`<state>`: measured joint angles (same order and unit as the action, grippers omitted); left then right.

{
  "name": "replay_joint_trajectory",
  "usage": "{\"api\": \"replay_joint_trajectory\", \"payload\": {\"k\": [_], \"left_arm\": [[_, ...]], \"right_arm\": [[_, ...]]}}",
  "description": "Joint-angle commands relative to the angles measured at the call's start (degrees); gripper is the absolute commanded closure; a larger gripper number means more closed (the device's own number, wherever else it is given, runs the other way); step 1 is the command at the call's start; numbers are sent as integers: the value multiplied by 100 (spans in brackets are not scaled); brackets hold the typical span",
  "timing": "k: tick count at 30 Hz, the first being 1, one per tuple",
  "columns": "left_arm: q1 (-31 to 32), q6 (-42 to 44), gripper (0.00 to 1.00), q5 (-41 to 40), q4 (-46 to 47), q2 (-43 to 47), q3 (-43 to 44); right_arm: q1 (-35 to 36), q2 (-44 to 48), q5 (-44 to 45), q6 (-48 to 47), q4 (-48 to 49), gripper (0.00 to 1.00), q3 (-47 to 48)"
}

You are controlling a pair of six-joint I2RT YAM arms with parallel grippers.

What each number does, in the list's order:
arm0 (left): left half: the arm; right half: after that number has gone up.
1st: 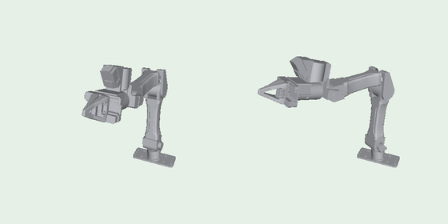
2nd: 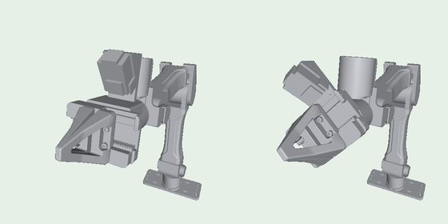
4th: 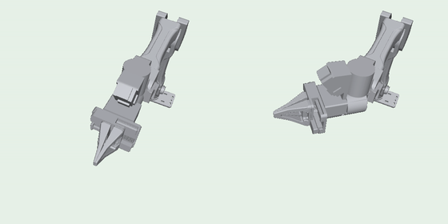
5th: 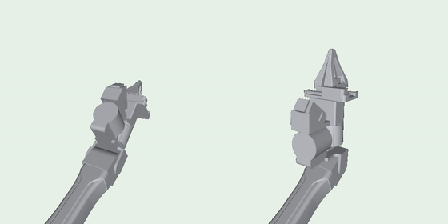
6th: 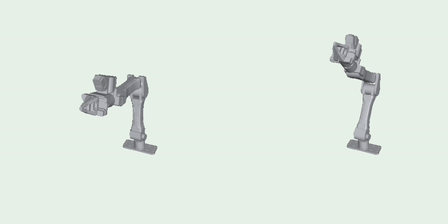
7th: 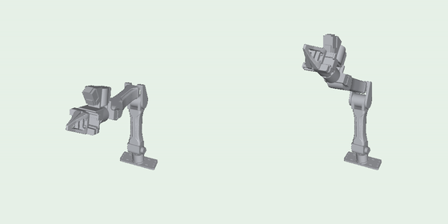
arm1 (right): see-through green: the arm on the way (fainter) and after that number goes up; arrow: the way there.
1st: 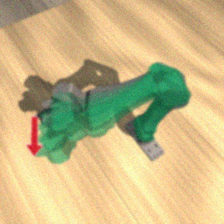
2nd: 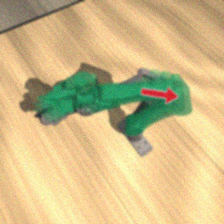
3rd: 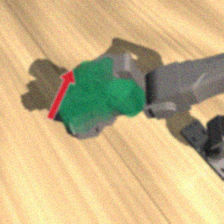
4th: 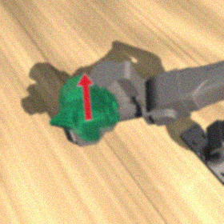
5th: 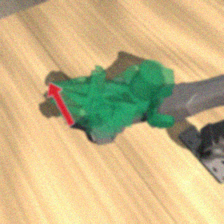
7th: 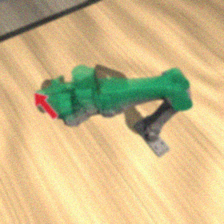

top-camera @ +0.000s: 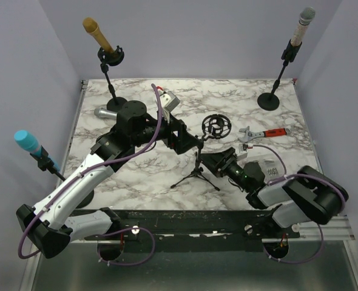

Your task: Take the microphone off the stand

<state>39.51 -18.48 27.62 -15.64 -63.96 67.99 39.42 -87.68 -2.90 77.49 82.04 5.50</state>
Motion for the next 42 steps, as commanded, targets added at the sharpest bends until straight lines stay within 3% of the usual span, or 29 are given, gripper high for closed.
{"api": "replay_joint_trajectory", "payload": {"k": [1, 7, 13, 16, 23, 32, 35, 38, 42], "left_arm": [[34, 55, 9, -94, 20, -2, 0], [32, 37, 9, -68, 19, 2, 4], [32, -11, 9, -3, 33, -26, 13], [32, -15, 9, -11, 20, -12, 13], [38, 2, 9, -96, -3, 66, 13], [33, -6, 9, -177, 6, 95, -5], [33, -7, 9, -188, 9, 94, -13], [32, -6, 9, -195, 25, 86, -14], [39, -6, 9, -218, 36, 67, -30]], "right_arm": [[-31, 1300, -338, -405, -3379, 22, 733], [-40, 2398, 257, -251, -7399, 19, 1973], [-39, 2242, 113, 74, -9183, 25, 3015], [-40, 2283, 456, 141, -9785, 26, 3337], [-40, 2780, 1371, -116, -10217, 25, 3251], [-42, 3093, 1954, -2847, -10429, 23, 3713], [-40, 3238, 1764, -3573, -10388, 23, 3632], [-40, 3071, 1452, -3747, -10617, 25, 3652], [-40, 3110, 1678, -3661, -10763, 25, 3658]]}}
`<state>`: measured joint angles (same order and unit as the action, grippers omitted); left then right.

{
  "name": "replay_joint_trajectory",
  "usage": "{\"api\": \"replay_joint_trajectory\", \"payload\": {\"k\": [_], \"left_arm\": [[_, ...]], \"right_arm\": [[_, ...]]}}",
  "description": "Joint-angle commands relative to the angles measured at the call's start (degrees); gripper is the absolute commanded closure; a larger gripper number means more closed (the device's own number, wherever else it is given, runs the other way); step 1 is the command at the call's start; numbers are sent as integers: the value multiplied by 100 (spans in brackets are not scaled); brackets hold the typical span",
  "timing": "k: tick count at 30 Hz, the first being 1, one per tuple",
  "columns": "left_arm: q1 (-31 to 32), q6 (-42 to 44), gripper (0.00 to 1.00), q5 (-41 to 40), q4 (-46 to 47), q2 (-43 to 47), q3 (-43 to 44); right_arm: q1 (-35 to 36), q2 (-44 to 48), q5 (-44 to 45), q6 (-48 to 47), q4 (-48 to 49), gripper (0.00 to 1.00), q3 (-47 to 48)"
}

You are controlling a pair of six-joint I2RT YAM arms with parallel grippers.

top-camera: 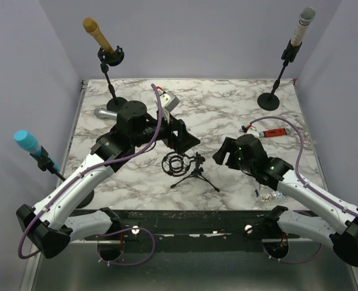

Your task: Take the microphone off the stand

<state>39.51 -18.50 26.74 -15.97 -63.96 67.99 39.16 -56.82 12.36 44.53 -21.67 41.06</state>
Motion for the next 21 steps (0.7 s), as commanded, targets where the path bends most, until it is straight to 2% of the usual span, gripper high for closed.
{"api": "replay_joint_trajectory", "payload": {"k": [1, 14, 17, 21], "left_arm": [[32, -9, 9, -134, 77, 68, -39], [36, 93, 9, -519, 18, 359, -51], [37, 60, 8, -643, 66, 516, -92], [32, 7, 8, -731, 176, 728, -170]], "right_arm": [[-14, 62, 241, -367, -391, 25, 131], [-14, -552, 3048, -1253, -1450, 20, 1756], [-13, -657, 3683, -1600, -1364, 17, 2166], [-180, -911, 4205, -2605, -486, 8, 2554]]}}
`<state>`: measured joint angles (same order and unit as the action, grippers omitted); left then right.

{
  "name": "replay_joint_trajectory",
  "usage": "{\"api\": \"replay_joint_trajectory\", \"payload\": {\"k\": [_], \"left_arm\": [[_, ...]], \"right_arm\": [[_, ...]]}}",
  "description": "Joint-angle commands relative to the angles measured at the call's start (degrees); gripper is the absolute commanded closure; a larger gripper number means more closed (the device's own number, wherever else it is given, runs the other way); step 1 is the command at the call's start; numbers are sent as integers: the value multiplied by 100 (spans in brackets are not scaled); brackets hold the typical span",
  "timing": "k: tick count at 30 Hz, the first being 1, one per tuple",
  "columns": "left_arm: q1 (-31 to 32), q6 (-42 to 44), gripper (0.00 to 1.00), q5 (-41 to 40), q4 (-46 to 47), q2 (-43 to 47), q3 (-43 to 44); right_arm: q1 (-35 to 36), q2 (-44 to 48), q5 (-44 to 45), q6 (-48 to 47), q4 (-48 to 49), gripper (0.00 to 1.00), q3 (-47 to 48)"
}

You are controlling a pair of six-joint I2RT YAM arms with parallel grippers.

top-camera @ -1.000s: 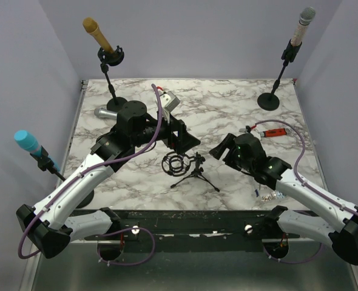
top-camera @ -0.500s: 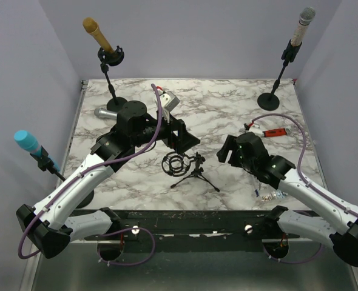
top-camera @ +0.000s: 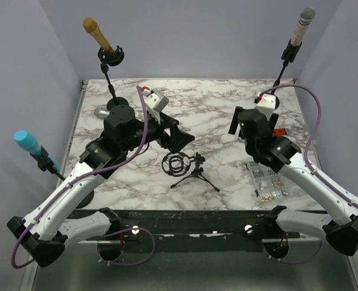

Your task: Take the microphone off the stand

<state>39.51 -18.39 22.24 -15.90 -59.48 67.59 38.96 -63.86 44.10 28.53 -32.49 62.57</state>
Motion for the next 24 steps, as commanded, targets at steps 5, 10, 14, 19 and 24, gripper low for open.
{"api": "replay_joint_trajectory", "payload": {"k": [5, 10, 14, 19, 24], "left_arm": [[35, -102, 8, -278, 229, 262, -184], [39, -281, 8, -85, 338, 243, -230], [87, -376, 8, -1, 490, 245, -329], [98, -478, 8, 182, 548, 252, -339], [108, -567, 8, 351, 586, 182, -326]], "right_arm": [[-1158, -936, 816, -1773, 1548, 2, 1319], [-2020, -1915, 757, -2269, 2527, 1, 2343], [-2344, -2644, 1095, -2794, 3623, 0, 2961], [-2878, -3632, 976, -3208, 4001, 0, 3898], [-3073, -4303, 809, -4185, 4606, 0, 4563]]}}
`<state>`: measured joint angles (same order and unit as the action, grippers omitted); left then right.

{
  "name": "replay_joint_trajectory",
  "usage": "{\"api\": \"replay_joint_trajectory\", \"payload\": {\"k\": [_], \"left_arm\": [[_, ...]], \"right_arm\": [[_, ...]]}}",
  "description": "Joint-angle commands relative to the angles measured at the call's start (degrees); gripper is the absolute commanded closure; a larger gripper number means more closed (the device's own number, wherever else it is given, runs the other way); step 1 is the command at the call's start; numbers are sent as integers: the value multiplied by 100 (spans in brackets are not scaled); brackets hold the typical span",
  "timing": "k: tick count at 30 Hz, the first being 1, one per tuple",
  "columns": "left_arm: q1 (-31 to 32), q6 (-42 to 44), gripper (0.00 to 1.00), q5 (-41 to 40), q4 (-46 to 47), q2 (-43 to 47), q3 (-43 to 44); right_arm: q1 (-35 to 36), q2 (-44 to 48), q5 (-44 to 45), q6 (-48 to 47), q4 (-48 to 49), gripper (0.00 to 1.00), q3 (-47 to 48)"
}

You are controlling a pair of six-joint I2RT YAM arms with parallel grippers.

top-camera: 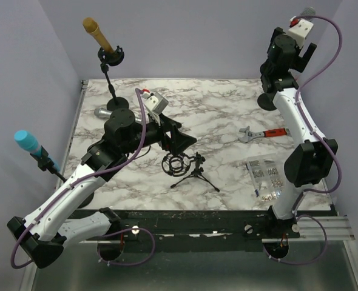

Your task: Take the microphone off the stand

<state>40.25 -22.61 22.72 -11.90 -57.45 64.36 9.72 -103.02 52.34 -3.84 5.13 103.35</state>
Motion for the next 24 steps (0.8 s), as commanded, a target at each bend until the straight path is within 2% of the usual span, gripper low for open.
{"api": "replay_joint_trajectory", "payload": {"k": [1, 5, 11, 14, 15, 18, 24], "left_arm": [[35, -162, 8, 345, 201, -30, -2], [29, -167, 8, 320, 287, -13, -72], [36, -72, 8, 176, 279, 5, -115], [38, -38, 8, 150, 261, -57, -119], [43, -21, 8, 132, 244, -86, -109], [43, 28, 8, 101, 155, -201, -58], [42, 29, 8, 165, 139, -219, -29]], "right_arm": [[-196, -511, -36, -1093, 919, 0, 601], [-403, -975, -312, -878, 433, 0, 1266], [-435, -1882, -354, -955, 198, 0, 2424], [-435, -2193, -344, -386, -479, 1, 3014], [-429, -2177, -377, -157, -795, 1, 3012], [-427, -1992, -221, 228, -799, 0, 2508], [-427, -1881, -150, 59, -364, 0, 1779]]}}
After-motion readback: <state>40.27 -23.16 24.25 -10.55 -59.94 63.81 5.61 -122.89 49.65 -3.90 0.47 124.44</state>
